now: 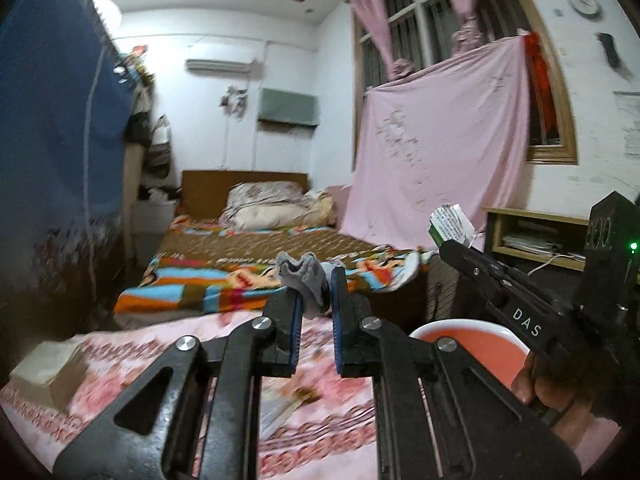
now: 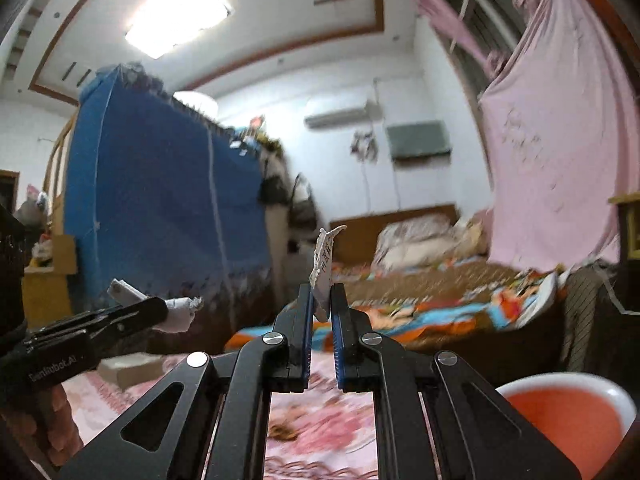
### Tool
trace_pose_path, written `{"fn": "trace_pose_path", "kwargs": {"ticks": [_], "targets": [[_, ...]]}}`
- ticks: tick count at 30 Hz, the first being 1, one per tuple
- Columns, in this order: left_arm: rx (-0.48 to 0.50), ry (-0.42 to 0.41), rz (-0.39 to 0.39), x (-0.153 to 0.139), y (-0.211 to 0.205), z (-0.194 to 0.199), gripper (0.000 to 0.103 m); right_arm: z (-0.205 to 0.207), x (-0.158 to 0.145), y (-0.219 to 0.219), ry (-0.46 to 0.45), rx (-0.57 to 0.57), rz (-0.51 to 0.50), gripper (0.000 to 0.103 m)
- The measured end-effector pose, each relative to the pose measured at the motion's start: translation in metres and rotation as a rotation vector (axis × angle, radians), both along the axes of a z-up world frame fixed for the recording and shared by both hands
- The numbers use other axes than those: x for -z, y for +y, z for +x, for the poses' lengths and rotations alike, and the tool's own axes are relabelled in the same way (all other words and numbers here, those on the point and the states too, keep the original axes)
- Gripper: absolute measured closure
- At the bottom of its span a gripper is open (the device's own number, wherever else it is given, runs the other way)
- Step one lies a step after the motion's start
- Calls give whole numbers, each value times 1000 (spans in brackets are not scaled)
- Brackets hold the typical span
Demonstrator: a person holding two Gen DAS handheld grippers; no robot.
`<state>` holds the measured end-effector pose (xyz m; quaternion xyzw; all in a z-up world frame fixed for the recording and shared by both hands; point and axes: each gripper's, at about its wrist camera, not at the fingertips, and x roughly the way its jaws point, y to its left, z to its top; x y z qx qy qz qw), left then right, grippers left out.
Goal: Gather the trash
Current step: 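Carry both scraps over the bucket and open both grippers to drop them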
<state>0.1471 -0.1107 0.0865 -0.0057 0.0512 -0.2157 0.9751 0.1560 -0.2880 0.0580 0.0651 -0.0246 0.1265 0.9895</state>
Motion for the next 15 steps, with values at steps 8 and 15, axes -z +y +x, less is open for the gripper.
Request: {"fn": "trace_pose_path", "kwargs": {"ticks": [8, 15], "targets": [[150, -12, 13, -9, -53, 10, 103, -13, -5, -50, -22, 156, 58, 95], [281, 51, 20, -2, -96, 17, 103, -14, 2, -96, 56, 310, 117, 94]]}}
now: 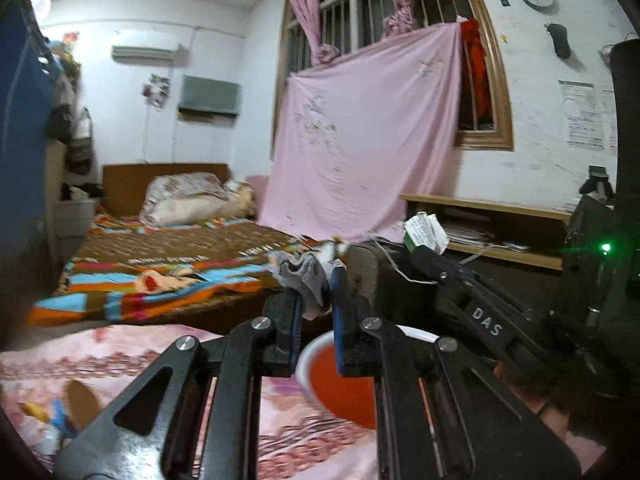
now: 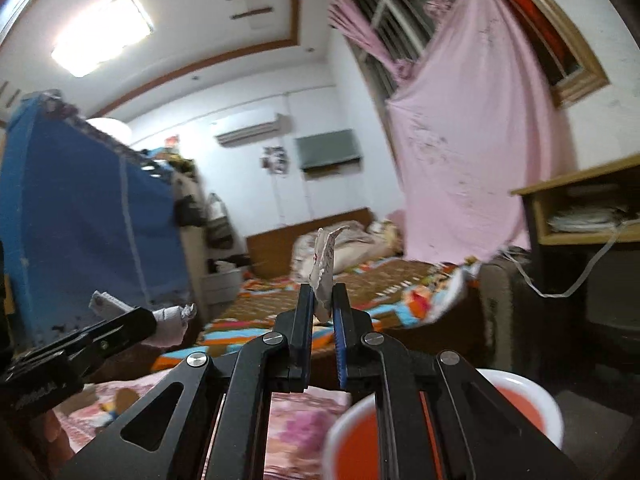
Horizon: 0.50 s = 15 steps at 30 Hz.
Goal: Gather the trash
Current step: 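Carry both scraps over the bucket and open both grippers to drop them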
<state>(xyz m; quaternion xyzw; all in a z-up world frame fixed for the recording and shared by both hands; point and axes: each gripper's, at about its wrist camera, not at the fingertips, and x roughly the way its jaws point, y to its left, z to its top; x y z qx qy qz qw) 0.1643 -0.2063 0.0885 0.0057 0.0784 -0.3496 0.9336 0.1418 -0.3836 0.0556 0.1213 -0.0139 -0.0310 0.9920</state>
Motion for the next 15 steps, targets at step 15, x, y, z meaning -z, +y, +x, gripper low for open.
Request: {"fn": "trace_pose_path", "kwargs": {"ticks": [15], "targets": [[126, 355, 64, 40, -64, 53, 103, 16, 30, -53, 233, 120, 116, 94]]}}
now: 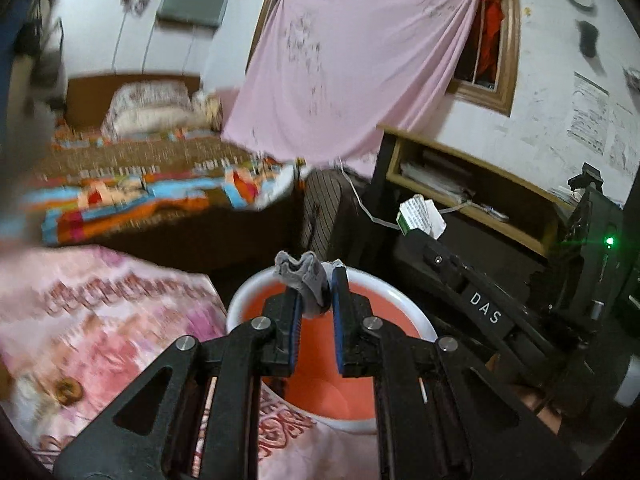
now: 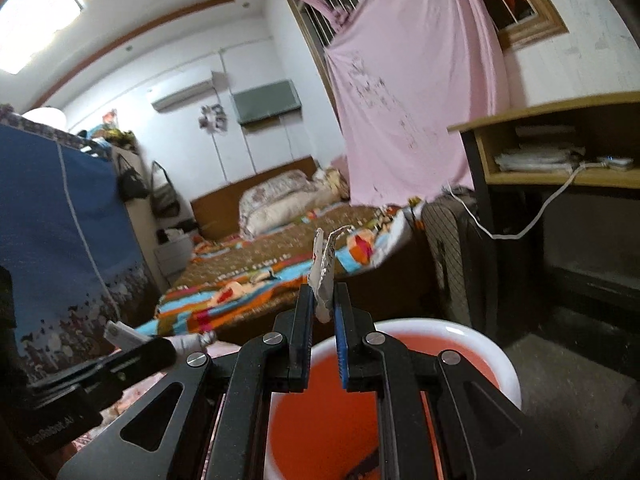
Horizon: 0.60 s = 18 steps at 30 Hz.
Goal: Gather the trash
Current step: 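Carry both scraps over the bucket and open both grippers to drop them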
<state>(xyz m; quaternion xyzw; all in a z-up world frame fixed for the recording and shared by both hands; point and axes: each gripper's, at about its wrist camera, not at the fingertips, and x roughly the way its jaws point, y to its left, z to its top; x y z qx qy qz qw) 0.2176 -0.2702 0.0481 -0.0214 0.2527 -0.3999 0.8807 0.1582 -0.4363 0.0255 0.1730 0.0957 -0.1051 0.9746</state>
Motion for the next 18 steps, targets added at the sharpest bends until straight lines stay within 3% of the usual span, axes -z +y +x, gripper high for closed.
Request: {"fn": "trace_pose_path", "kwargs": {"ticks": [4, 9, 11, 18], "targets": [[11, 81, 4, 10, -8, 8, 103, 6, 7, -4, 60, 4, 25, 94], [8, 137, 14, 17, -11, 12, 93, 9, 12, -8, 98, 10, 45, 90], [4, 140, 12, 17, -10, 12, 86, 9, 14, -9, 106, 12, 52, 89], [-41, 119, 0, 11, -2, 10, 77, 9, 15, -7, 121, 12, 53, 76]]}}
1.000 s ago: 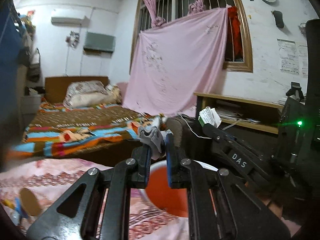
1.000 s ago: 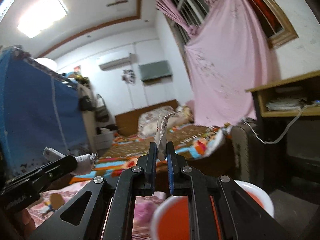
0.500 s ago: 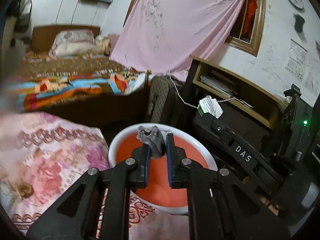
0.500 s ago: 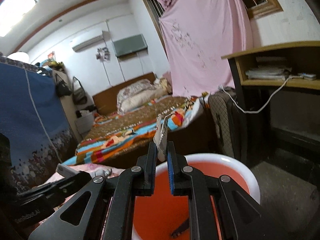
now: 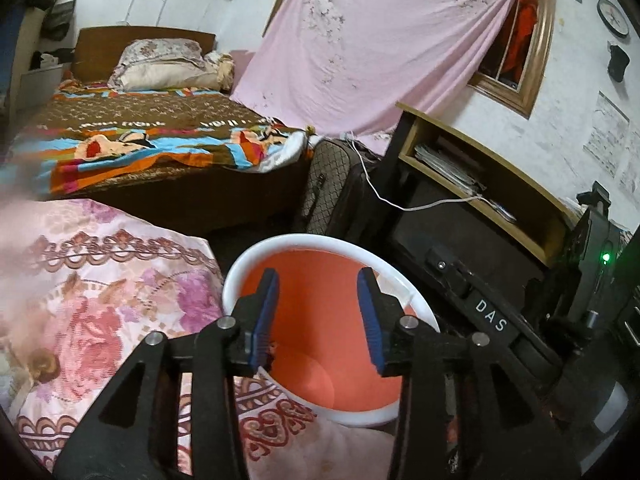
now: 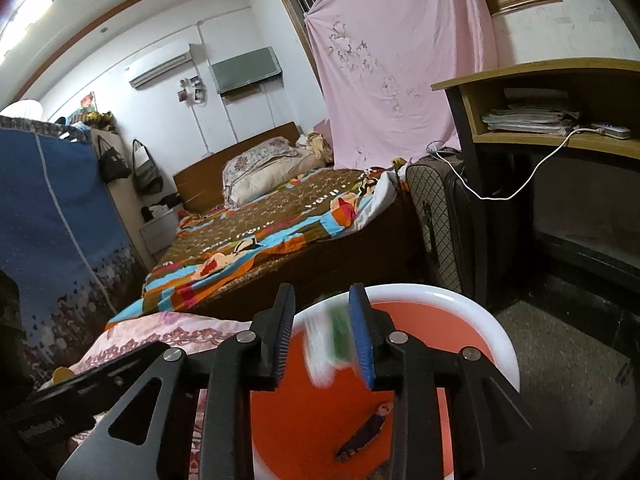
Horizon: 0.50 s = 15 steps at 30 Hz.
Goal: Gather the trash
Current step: 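Carry both scraps over the bucket and open both grippers to drop them, then move both tools back over the bedspread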
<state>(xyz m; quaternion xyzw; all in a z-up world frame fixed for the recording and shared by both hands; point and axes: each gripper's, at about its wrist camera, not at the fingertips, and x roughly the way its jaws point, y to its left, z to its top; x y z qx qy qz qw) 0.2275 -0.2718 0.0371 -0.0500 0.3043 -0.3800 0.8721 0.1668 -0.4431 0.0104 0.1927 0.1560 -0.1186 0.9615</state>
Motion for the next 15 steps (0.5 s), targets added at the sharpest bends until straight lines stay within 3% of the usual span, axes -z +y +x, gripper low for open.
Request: {"fn": "trace_pose_path", "kwargs": {"ticks": [5, 9, 14, 15], "targets": [[-72, -29, -14, -5, 17, -1, 66, 1, -1, 4, -3, -1, -12, 72], [-143, -65, -18, -10, 33, -3, 58, -1, -7, 10, -38, -8, -35, 59], [-250, -142, -32, -20, 62, -10, 32, -3, -17, 26, -91, -26, -80, 55], [-270, -160, -31, -22, 67, -12, 30, -3, -19, 30, -101, -32, -87, 47]]}}
